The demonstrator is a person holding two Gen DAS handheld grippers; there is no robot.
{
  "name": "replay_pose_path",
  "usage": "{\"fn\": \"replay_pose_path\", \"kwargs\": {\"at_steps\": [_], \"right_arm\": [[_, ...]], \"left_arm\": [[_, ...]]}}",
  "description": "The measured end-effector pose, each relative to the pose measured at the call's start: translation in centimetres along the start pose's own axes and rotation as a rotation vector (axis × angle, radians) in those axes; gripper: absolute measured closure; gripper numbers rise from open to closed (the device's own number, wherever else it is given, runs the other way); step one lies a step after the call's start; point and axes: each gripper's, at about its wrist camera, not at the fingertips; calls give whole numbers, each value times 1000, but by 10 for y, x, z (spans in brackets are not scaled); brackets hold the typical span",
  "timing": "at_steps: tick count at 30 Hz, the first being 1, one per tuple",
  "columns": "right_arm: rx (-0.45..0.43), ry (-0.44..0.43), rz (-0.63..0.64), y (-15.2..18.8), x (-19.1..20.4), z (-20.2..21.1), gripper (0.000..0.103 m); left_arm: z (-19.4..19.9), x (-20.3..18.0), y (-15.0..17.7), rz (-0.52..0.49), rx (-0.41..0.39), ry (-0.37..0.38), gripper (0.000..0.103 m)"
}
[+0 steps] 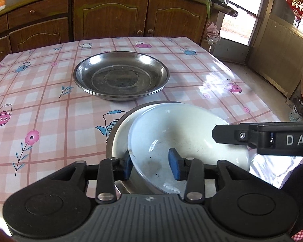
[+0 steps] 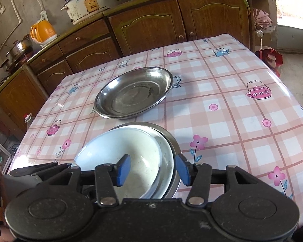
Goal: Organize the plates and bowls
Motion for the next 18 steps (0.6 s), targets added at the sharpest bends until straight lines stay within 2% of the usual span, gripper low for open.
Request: {"fn": "replay_pose_path", "kwargs": {"at_steps": [4,8,12,15,17,18], "right_arm": [[-14,19,32,2,4,1,33],[-15,18,22,3,2,1,31],[-33,21,19,3,0,4,23],[-50,13,13,3,-3,8,22],[-69,15,17,3,-3,12,21],[-80,19,22,4,-4,14,21]], "left_arm": [[4,-6,-1,-24,-12,-14,52],[8,-10,-4,-56,-31,-47,38],[10,-10,-6,-44,-32,-63,33],[15,-11,-9,-47,-37,-94,22],[18,-12,-9,-54,-40,-123,10],[19,-13,-9,-62,-41,-135,8]]}}
Point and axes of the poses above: each gripper's, at about its wrist camera, not at the fingertips, and z roughly against the way its jaws point, x to its left, y to its underside, and after that the axes turned 13 degrees about y, right-handed
